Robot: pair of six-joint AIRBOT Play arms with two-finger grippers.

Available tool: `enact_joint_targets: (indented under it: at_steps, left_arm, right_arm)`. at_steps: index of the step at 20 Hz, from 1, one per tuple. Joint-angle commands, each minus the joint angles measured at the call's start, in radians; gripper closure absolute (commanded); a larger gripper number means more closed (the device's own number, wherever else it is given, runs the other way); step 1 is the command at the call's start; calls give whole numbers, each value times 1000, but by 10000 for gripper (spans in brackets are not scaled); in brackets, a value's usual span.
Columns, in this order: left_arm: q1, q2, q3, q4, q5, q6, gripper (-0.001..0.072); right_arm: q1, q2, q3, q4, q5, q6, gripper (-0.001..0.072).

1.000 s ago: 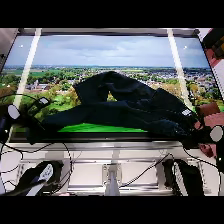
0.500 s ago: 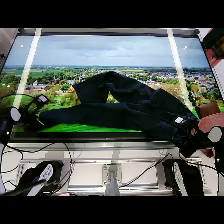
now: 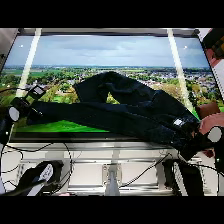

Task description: Fold the clothes and pants, and hang the long-sleeved shirts on hangers.

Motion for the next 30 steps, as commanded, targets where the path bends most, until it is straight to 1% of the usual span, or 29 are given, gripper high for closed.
enact_joint_targets:
  at_steps: [1,3,4,5,6,8,11,17,21,22,24,26,27,30]
  left_arm:
    - [1,5,1,19,-32,0,-2]
    - [1,1,1,19,-31,0,5]
    - [1,-9,1,19,-31,0,25]
    - [1,-27,1,19,-31,7,147]
    - [1,-53,1,19,-30,40,261]
    - [1,-116,1,19,-23,116,265]
    - [1,-198,1,19,23,186,265]
    - [1,-294,1,17,225,203,265]
    - [0,-356,1,15,246,203,266]
    - [0,-363,1,15,253,203,288]
    - [0,-372,1,15,283,203,455]
    - [0,-377,1,15,320,203,669]
    - [0,-375,2,16,340,204,685]
    - [-1,-341,3,19,457,239,686]
  right_arm:
    - [1,0,-1,-3,-15,0,671]
    - [1,0,-1,-3,-40,0,670]
    - [1,0,-1,-3,-55,0,671]
    - [1,0,-1,-3,-69,0,671]
    - [1,0,-1,-3,-74,0,671]
    - [1,0,-1,-4,-83,0,671]
    - [1,0,-1,-5,-91,0,671]
    - [1,0,-1,-5,-90,0,671]
    - [1,0,-1,-6,-90,0,670]
    - [1,0,-1,-6,-90,0,670]
    - [1,0,-1,-6,-91,0,670]
    - [1,0,-1,-6,-90,0,670]
    - [1,0,0,-6,-90,0,671]
    - [1,0,0,-8,-91,0,670]
